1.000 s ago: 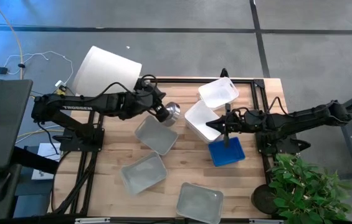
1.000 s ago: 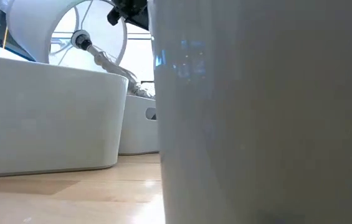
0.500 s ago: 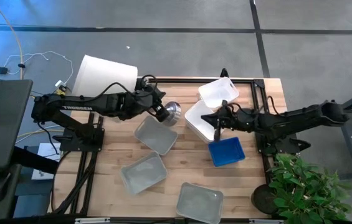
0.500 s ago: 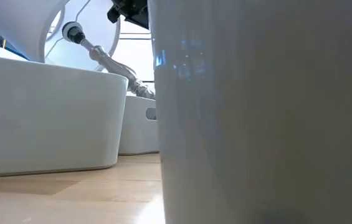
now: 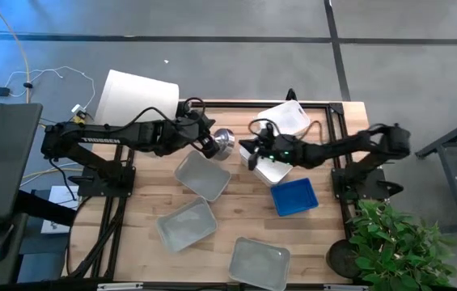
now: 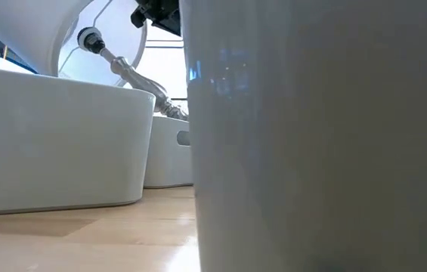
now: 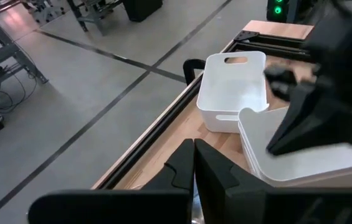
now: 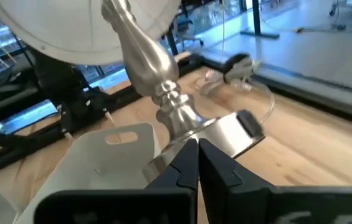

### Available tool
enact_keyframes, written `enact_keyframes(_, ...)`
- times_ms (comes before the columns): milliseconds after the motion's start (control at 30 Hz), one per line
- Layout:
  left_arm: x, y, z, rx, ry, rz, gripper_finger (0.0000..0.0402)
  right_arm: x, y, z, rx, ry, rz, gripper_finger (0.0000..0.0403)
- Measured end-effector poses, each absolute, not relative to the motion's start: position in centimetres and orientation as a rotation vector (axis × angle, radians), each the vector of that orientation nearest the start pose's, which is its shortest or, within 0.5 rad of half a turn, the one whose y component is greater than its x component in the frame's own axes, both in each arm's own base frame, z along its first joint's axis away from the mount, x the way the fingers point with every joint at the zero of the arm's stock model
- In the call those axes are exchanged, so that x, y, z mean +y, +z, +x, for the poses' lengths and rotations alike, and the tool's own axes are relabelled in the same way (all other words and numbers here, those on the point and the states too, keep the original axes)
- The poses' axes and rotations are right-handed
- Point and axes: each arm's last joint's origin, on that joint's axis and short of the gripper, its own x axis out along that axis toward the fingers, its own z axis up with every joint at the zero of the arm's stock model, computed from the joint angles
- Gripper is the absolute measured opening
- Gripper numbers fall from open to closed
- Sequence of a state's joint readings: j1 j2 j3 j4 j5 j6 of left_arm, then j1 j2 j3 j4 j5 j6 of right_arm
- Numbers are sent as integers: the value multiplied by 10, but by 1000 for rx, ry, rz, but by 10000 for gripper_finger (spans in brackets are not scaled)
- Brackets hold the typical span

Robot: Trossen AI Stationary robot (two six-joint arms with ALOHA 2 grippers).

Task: Stack baskets by color
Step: Adjust the white lamp shade

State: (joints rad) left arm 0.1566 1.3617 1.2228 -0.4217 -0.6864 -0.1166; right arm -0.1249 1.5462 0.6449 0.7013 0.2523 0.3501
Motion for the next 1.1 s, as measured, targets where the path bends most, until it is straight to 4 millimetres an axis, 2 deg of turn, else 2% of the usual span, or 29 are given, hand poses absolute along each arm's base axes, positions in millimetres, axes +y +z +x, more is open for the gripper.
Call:
enact_keyframes(200, 64, 340, 286, 512, 851, 57, 0, -55, 180, 336, 163, -438, 378, 0)
enact_keyframes(433, 61, 340, 286, 517, 852, 74, 0, -62, 167, 356, 209, -446, 393, 0)
enact_keyframes(533, 56, 340, 286, 524, 841, 82, 0, -62, 159, 359, 260, -452, 398, 0)
enact_keyframes(833, 40, 339, 287, 543, 834, 155, 0, -63, 157, 367, 299, -442, 370, 0)
enact_keyframes(967, 35, 344, 286, 580, 863, 295, 1, -62, 164, 361, 342, -449, 327, 0)
enact_keyframes(1100, 32, 356, 281, 643, 887, 400, 10, -62, 181, 353, 348, -472, 289, 0)
